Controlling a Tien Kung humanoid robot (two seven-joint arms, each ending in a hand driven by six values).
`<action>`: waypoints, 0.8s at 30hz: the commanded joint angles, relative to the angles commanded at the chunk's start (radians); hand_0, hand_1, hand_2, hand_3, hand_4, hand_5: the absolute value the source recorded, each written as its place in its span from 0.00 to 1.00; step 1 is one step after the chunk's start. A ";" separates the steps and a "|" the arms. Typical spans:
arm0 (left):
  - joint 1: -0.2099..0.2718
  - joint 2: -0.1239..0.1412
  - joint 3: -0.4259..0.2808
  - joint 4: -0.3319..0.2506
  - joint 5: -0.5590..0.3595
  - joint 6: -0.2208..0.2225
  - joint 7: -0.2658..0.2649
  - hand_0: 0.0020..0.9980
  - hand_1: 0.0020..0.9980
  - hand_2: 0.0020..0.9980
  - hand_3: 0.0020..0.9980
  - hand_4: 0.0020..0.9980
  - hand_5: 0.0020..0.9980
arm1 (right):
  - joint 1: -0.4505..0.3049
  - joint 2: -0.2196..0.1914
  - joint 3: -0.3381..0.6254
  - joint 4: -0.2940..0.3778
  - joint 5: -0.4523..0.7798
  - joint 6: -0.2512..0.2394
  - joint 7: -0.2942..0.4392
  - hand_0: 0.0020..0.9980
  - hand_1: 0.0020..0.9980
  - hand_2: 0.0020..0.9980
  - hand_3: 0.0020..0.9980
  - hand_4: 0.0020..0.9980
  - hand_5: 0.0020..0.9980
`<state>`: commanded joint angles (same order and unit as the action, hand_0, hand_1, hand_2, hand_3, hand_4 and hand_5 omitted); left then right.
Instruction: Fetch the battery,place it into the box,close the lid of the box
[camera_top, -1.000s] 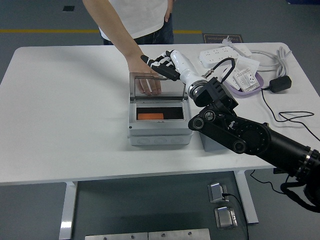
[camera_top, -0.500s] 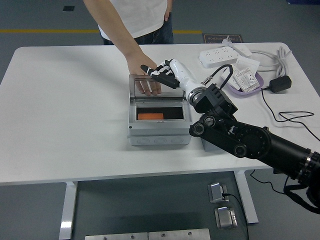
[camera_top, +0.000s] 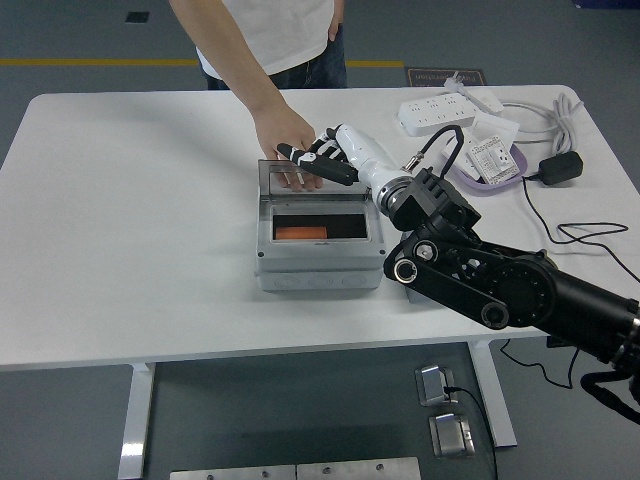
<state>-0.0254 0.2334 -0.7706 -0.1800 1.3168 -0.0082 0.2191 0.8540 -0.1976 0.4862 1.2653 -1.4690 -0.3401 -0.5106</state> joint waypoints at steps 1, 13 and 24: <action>0.000 0.000 0.001 0.000 -0.002 0.000 0.000 0.63 0.71 0.63 0.60 0.59 0.45 | 0.000 -0.002 -0.001 0.007 -0.003 0.005 -0.005 0.65 0.54 0.54 0.56 0.96 0.99; 0.003 -0.001 0.006 0.000 -0.005 0.000 0.000 0.63 0.71 0.63 0.60 0.59 0.46 | -0.009 -0.025 -0.003 0.090 -0.034 0.081 -0.078 0.57 0.50 0.52 0.54 0.96 1.00; 0.007 -0.004 -0.006 0.000 0.008 -0.002 0.005 0.63 0.71 0.63 0.60 0.59 0.46 | -0.018 -0.047 0.013 0.178 -0.048 0.178 -0.135 0.50 0.47 0.50 0.49 0.96 1.00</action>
<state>-0.0188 0.2290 -0.7765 -0.1800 1.3249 -0.0104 0.2240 0.8357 -0.2449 0.4995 1.4438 -1.5173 -0.1619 -0.6454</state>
